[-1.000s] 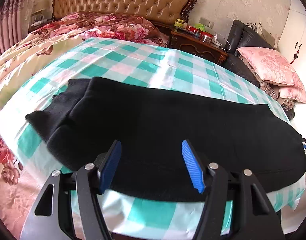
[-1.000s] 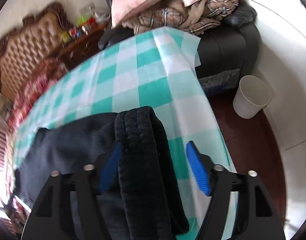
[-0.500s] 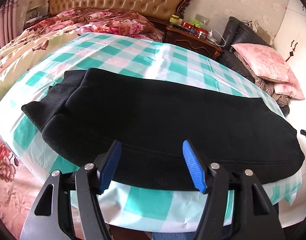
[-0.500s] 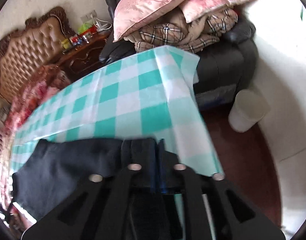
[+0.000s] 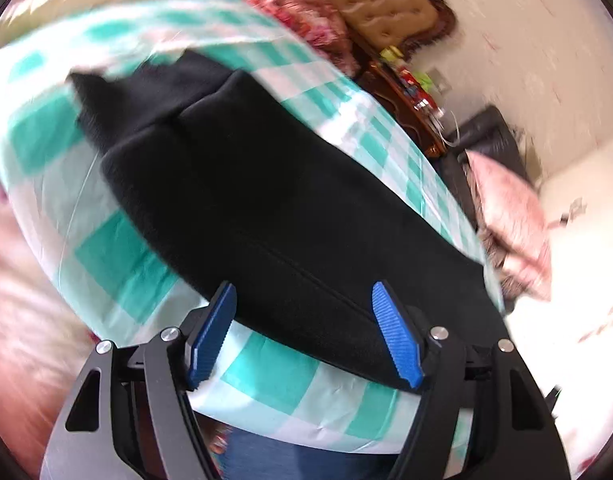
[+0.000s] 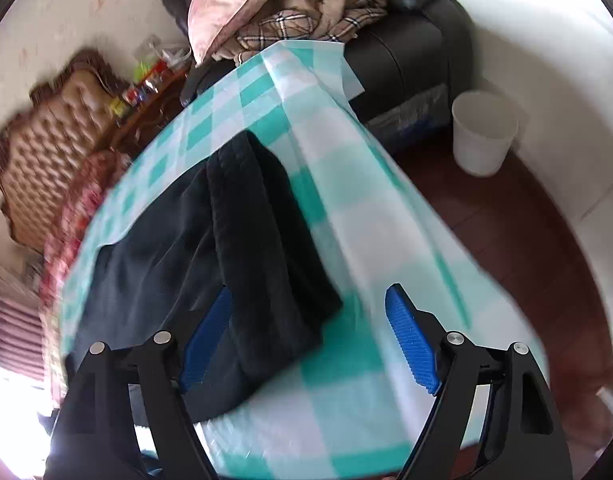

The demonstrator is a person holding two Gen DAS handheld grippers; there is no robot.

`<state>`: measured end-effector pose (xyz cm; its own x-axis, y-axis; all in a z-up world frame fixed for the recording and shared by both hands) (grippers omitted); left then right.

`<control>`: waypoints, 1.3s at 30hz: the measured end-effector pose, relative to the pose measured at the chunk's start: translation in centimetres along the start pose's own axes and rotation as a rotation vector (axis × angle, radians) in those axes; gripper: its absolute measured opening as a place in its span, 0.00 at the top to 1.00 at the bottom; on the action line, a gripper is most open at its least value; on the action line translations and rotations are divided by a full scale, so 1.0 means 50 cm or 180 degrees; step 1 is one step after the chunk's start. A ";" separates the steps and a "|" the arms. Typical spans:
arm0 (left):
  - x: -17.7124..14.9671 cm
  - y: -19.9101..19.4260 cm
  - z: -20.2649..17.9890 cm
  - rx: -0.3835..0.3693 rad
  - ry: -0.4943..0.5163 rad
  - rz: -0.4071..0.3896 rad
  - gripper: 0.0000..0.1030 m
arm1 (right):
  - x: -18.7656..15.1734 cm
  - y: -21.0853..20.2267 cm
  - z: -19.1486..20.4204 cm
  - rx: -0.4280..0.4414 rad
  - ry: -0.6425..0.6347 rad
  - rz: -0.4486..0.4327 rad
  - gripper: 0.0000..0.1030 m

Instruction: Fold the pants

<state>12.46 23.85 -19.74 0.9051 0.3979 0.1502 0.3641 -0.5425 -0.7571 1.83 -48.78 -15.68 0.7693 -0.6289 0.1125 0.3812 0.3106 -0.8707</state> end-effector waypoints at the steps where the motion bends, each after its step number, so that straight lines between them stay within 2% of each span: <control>1: 0.001 0.003 0.007 -0.0082 -0.0097 0.0024 0.32 | -0.008 0.001 0.001 0.0050 0.0015 0.0017 0.24; 3: 0.003 0.010 0.019 -0.0147 -0.0248 0.0063 0.36 | -0.024 0.010 0.003 0.0115 0.0028 0.0058 0.25; 4: 0.003 0.012 0.021 -0.0133 -0.0260 0.0065 0.37 | -0.024 0.012 0.007 0.0155 0.0013 0.0058 0.33; 5: 0.002 0.011 0.022 -0.0083 -0.0257 0.0056 0.43 | -0.024 0.018 0.011 0.0204 0.0007 0.0081 0.40; 6: 0.000 0.009 0.027 -0.0034 -0.0288 0.0055 0.48 | -0.021 0.024 0.016 0.0260 0.0028 0.0117 0.58; 7: -0.001 0.006 0.033 -0.0017 -0.0340 0.0055 0.50 | -0.018 0.022 0.018 0.0274 0.0044 0.0108 0.63; 9: -0.001 -0.001 0.042 -0.0016 -0.0387 0.0048 0.49 | -0.011 0.012 0.031 0.0208 -0.0032 0.0038 0.68; 12: 0.004 -0.012 0.072 0.0214 -0.0493 -0.0013 0.49 | -0.010 0.008 0.040 0.0114 -0.0105 0.0001 0.73; 14: 0.011 -0.012 0.076 0.0146 -0.0451 -0.0015 0.49 | -0.010 0.010 0.037 0.0108 -0.0098 -0.0005 0.75; 16: 0.020 -0.005 0.075 0.0187 -0.0358 -0.0016 0.51 | -0.007 0.010 0.034 0.0113 -0.0091 -0.0021 0.82; 17: 0.024 0.001 0.078 0.0256 -0.0348 0.0002 0.71 | -0.006 0.006 0.035 0.0101 -0.0095 -0.0035 0.84; 18: 0.026 0.004 0.080 0.0327 -0.0330 0.0013 0.80 | 0.002 -0.004 0.048 0.0086 -0.0137 -0.0069 0.87; 20: 0.030 0.004 0.080 0.0354 -0.0300 0.0019 0.84 | 0.022 -0.033 0.087 0.0098 -0.0292 -0.0168 0.89; 24: 0.030 0.005 0.089 0.0313 -0.0320 0.0019 0.85 | 0.082 -0.096 0.212 0.0122 -0.0803 -0.0416 0.90; 25: 0.028 0.004 0.091 0.0309 -0.0327 0.0014 0.85 | 0.087 -0.098 0.216 0.0115 -0.0811 -0.0435 0.90; 26: 0.027 0.003 0.092 0.0295 -0.0338 0.0002 0.85 | 0.087 -0.094 0.208 0.0096 -0.0788 -0.0428 0.90; 30: 0.017 0.003 0.104 0.0212 -0.0372 0.0003 0.86 | 0.059 -0.005 0.079 -0.0157 -0.0408 -0.0154 0.90; 31: 0.018 0.003 0.105 0.0201 -0.0374 0.0017 0.86 | 0.049 0.010 0.056 -0.0149 -0.0363 -0.0122 0.90; 38: 0.018 0.006 0.105 0.0175 -0.0360 0.0004 0.86 | 0.020 0.028 0.023 -0.0203 -0.0260 -0.0167 0.90; 39: 0.015 0.005 0.110 0.0154 -0.0369 0.0003 0.86 | 0.016 0.027 0.013 -0.0310 -0.0210 -0.0183 0.90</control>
<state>12.03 28.09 -23.29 0.8728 0.4819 0.0770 0.3497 -0.5077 -0.7874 3.30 -48.44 -16.47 0.7810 -0.5943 0.1920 0.3765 0.2027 -0.9039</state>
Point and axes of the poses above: each gripper's, at about its wrist camera, not at the fingertips, and y roughly the way its jaws point, z to its left, x to its top, the point moved 9 cm from there along y, roughly the way its jaws point, and after that the axes turned 15 degrees about z, right-handed, at the moved point
